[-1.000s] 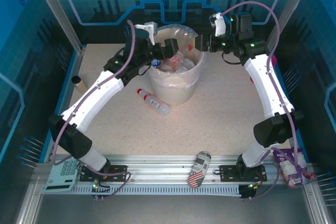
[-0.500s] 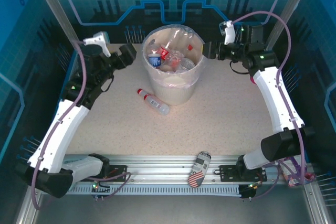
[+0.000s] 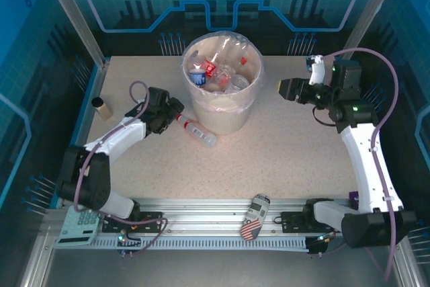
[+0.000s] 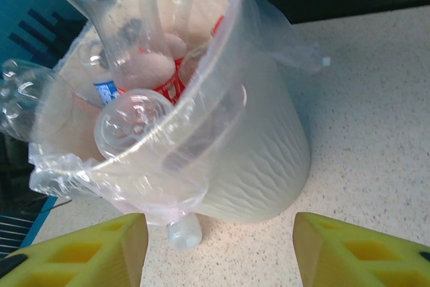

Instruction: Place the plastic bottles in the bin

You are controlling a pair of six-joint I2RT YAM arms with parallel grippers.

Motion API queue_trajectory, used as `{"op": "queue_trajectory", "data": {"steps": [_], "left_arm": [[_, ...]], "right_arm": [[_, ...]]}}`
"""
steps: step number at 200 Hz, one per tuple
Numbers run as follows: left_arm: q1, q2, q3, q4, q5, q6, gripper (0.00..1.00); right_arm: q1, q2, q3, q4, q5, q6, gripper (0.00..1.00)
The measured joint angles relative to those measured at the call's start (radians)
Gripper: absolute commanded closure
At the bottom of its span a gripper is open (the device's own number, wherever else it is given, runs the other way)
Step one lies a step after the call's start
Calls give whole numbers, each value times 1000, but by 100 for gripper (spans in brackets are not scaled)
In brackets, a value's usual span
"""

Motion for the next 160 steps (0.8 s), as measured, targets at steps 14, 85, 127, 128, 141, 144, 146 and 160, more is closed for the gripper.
{"op": "queue_trajectory", "data": {"steps": [14, 85, 127, 128, 141, 144, 146, 160], "left_arm": [[-4, 51, 0, 36, 14, -32, 13], [-60, 189, -7, 136, 37, -147, 37], [-61, 174, -50, 165, 22, -177, 52], [-61, 173, -51, 166, 23, -175, 53], [-61, 164, -68, 175, 22, -180, 55], [-61, 161, -71, 177, 22, -180, 56], [-61, 159, -73, 177, 22, -182, 56], [-61, 139, -90, 172, 21, -182, 57]], "right_arm": [[-4, -3, -23, -9, -2, 0, 40], [-13, -11, -61, -19, -2, 0, 39], [-18, -21, -72, -19, -1, 0, 39], [-18, -21, -72, -20, -1, 0, 39], [-18, -21, -76, -19, -1, 1, 39], [-18, -21, -76, -19, -2, 1, 39], [-18, -21, -76, -19, -2, 1, 39], [-18, -21, -77, -19, -2, 1, 39]]}}
